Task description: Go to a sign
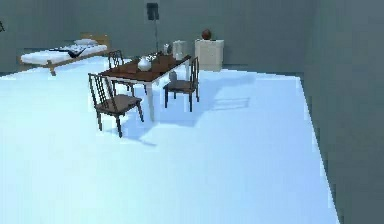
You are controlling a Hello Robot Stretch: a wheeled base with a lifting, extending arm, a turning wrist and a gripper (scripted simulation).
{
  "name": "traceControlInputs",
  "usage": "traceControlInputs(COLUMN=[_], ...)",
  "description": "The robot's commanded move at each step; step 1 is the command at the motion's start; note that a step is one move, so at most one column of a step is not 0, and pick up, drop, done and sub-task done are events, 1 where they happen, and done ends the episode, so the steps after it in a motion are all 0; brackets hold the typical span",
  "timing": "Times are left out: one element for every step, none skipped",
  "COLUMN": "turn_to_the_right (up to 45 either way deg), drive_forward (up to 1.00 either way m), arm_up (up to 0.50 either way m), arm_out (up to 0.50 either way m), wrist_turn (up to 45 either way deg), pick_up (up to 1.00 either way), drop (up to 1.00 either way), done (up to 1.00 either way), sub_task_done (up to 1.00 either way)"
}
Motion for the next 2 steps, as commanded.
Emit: traceControlInputs(turn_to_the_right=[6.0, 0.0], drive_forward=[0.0, 0.2], arm_up=[0.0, 0.0], arm_out=[0.0, 0.0], wrist_turn=[0.0, 0.0], pick_up=[0.0, 0.0], drop=[0.0, 0.0], done=[0.0, 0.0], sub_task_done=[0.0, 0.0])
